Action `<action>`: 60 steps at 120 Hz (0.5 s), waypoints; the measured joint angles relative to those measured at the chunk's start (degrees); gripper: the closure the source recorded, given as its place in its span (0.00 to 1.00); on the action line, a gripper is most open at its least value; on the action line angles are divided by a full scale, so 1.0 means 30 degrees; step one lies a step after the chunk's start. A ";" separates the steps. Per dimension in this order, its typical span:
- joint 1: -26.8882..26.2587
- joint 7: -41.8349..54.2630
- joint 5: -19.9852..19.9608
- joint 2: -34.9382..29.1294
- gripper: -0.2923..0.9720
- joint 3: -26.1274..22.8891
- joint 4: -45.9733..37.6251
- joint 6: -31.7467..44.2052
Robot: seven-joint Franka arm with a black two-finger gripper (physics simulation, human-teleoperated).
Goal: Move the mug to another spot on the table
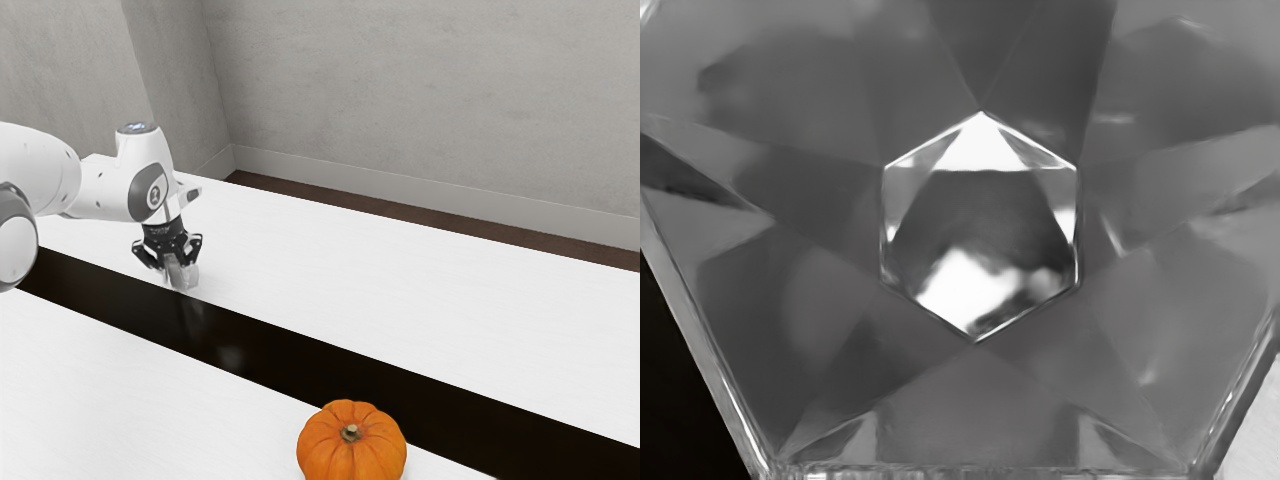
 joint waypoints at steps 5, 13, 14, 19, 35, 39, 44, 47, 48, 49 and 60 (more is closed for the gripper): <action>-0.0005 -0.0012 0.0000 -0.0070 0.68 0.0003 -0.0008 0.0003; -0.0017 -0.0047 0.0021 -0.0237 0.69 0.0001 -0.0002 -0.0003; -0.0020 -0.0051 0.0022 -0.0254 0.70 0.0001 0.0000 -0.0006; -0.0030 -0.0074 0.0039 -0.0369 0.71 0.0000 0.0007 -0.0024; -0.0061 -0.0208 0.0178 -0.0891 0.72 -0.0027 0.0007 -0.0079; -0.0073 -0.0259 0.0220 -0.1008 0.72 -0.0030 0.0008 -0.0086; -0.0084 -0.0340 0.0301 -0.1156 0.74 -0.0033 -0.0004 -0.0090; -0.0090 -0.0412 0.0430 -0.1273 0.74 -0.0045 -0.0015 -0.0087; -0.0090 -0.0438 0.0477 -0.1310 0.74 -0.0049 -0.0020 -0.0086; -0.0091 -0.0467 0.0534 -0.1350 0.74 -0.0051 -0.0028 -0.0084; -0.0124 -0.0857 0.1151 -0.1688 0.74 -0.0102 -0.0169 -0.0054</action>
